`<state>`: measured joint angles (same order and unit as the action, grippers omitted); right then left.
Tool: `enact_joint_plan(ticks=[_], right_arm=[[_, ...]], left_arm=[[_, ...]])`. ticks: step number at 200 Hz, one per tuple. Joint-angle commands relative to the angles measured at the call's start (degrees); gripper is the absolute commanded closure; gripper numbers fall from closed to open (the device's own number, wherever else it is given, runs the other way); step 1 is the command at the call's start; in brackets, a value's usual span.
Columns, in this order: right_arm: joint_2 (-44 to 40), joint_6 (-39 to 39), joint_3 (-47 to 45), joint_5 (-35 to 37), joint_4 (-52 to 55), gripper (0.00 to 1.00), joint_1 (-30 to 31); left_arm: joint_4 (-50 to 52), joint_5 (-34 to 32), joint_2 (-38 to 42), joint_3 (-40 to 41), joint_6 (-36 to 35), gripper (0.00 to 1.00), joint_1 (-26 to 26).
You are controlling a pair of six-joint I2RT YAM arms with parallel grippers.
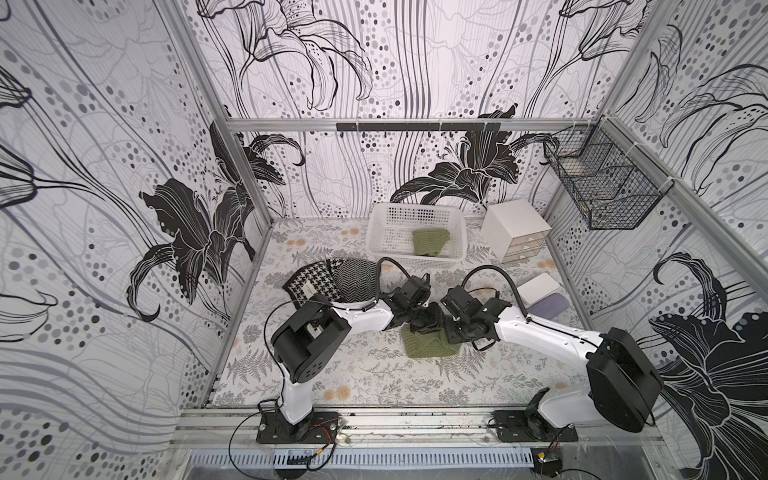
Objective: Roll up the scarf and place it into the basket
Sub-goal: Roll the scarf at the center of the board.
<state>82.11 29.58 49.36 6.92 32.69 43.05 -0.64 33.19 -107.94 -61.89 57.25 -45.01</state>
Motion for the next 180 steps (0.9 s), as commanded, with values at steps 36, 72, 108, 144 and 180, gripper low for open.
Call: enact_joint_plan(ticks=[36,72,108,144,180], right_arm=[[-3.4,1.9,-1.2,0.9,-1.4,1.00,0.2],[-5.3,1.9,-0.8,1.4,2.1,0.71,0.0],[-9.6,1.8,-0.4,3.6,8.2,0.44,-0.5],[-11.7,3.2,-0.8,7.5,13.8,0.42,-4.5],[-7.4,2.1,-2.0,4.8,10.5,0.41,-6.7]], left_arm=[[-2.0,1.0,1.6,2.5,-1.1,1.00,-0.2],[-2.1,0.8,2.5,5.5,-2.0,1.00,-0.2],[-1.9,0.2,1.8,6.9,-2.4,1.00,0.1],[-1.7,-0.1,2.9,8.5,-3.0,1.00,0.0],[-1.6,-0.4,2.9,9.7,-3.4,1.00,0.0]])
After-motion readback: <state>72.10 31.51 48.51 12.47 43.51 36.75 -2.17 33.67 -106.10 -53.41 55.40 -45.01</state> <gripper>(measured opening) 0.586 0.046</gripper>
